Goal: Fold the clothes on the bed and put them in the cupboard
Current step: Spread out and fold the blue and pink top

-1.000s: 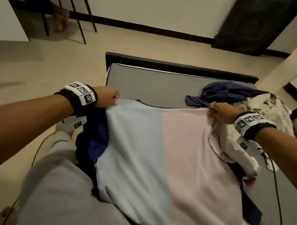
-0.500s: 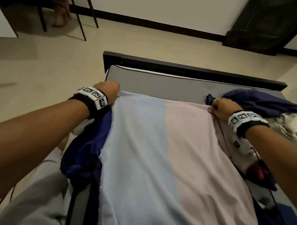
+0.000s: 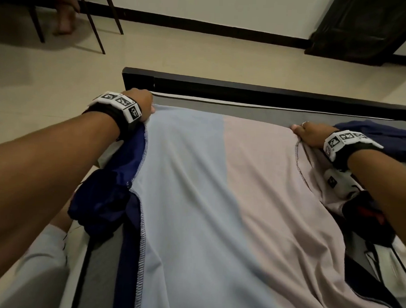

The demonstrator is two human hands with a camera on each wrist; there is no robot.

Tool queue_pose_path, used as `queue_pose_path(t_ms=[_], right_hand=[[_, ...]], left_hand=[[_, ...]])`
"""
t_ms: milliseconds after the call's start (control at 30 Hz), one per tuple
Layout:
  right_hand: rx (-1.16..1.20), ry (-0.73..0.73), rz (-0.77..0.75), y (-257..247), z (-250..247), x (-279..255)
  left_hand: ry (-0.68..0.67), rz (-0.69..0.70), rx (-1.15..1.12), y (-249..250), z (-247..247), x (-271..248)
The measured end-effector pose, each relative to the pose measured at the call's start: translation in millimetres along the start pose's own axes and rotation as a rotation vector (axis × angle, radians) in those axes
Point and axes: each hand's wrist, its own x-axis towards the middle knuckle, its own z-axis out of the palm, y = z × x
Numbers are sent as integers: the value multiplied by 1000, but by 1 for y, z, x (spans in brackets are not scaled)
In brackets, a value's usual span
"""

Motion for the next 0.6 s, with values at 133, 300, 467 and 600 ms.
queue_pose_path(t_ms=[133,300,467,600], right_hand=[[103,-106,-89,9,-10,-11],[-98,-129,-265,-3,-31,-12],[0,454,-279,-27,-60,-3],[-39,416,-113,-28,-51,12]], left_hand=[[-117,47,-91,-7,-7,-7],[-258,103,-112,-14,-13,-21],[-183,151,-79,-6,-15,-23],[-89,159,-206,-10,-15,-15]])
